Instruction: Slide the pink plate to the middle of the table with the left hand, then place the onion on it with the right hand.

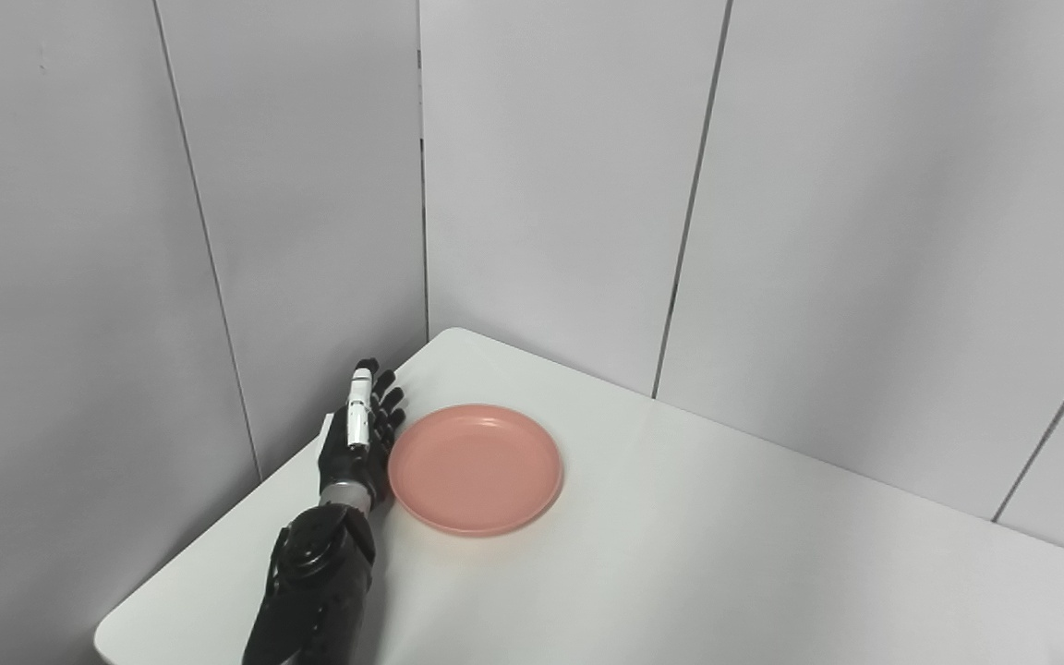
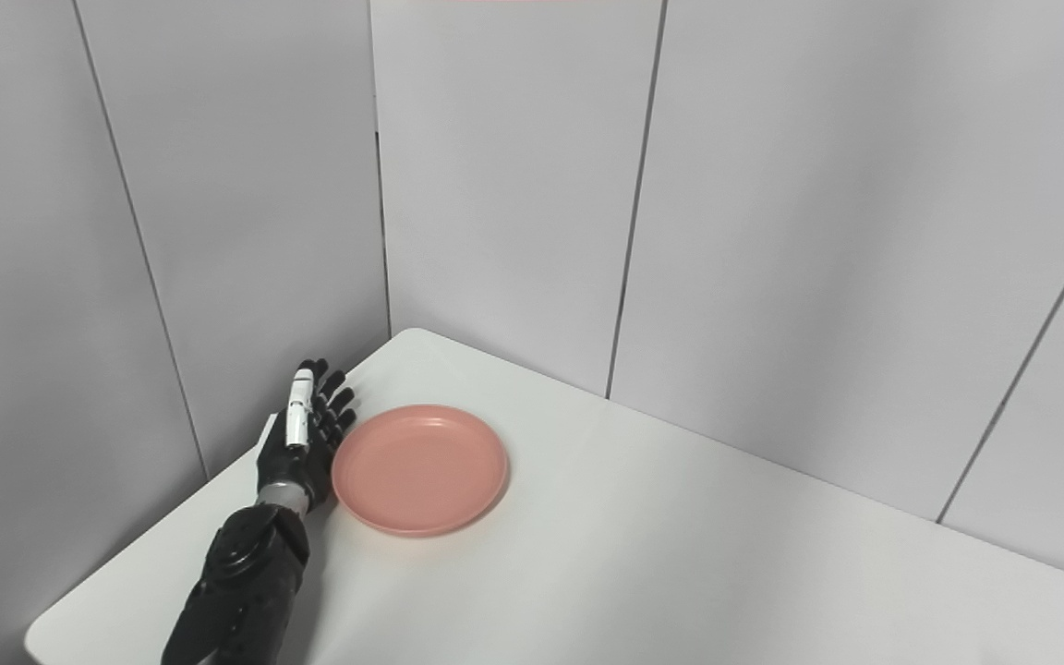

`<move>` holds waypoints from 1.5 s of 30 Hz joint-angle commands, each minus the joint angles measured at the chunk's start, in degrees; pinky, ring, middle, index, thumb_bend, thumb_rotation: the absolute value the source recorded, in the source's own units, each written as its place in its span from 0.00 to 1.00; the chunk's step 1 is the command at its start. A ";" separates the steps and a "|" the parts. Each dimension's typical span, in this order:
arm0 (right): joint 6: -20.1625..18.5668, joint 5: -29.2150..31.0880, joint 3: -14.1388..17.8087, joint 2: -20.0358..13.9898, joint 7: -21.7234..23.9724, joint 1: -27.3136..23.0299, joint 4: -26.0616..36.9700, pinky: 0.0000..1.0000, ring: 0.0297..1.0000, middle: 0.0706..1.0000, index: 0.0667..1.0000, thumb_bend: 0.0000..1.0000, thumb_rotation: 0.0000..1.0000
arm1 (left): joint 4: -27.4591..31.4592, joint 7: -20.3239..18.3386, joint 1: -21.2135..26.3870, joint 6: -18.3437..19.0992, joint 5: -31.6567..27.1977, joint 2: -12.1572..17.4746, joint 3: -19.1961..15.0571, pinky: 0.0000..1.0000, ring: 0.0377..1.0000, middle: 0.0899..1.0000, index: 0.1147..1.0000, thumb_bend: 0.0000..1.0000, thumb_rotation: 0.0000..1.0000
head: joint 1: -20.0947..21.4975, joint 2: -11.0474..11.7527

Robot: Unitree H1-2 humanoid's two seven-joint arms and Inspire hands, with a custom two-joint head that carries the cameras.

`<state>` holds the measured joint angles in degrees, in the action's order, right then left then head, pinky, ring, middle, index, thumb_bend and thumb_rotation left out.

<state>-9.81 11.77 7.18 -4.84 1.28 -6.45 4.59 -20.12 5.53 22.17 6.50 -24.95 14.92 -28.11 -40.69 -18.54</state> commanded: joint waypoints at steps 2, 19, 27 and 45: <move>-1.96 -0.27 -0.04 -0.04 -0.25 0.72 0.34 0.95 0.75 0.79 0.69 0.43 0.89 | -2.51 -1.04 1.33 0.72 -0.79 0.48 0.45 0.98 0.97 0.97 0.96 0.35 1.00 | -0.06 -0.07; -3.00 0.01 -0.01 0.16 -0.44 1.15 1.50 0.70 0.73 0.77 0.65 0.42 0.86 | -14.93 -10.99 4.84 -0.98 -4.80 2.93 1.11 0.91 0.91 0.92 0.90 0.36 1.00 | 1.16 -0.94; -2.35 -0.34 -0.42 -0.03 -0.19 1.45 1.67 0.57 0.73 0.78 0.65 0.48 0.84 | -16.67 -12.66 6.43 0.80 -5.19 1.51 3.57 0.85 0.86 0.86 0.86 0.35 1.00 | 2.00 -1.36; -0.75 -1.09 -0.51 0.28 0.28 1.93 1.25 1.00 1.00 1.00 0.99 0.54 0.92 | -21.91 -15.37 8.39 -0.31 -4.01 -1.95 8.95 0.82 0.84 0.84 0.83 0.37 1.00 | 7.12 -3.45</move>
<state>-10.68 10.68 6.75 -4.73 1.39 -5.28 5.85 -38.93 -10.10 32.78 3.11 -29.89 14.96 -20.13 -34.28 -21.62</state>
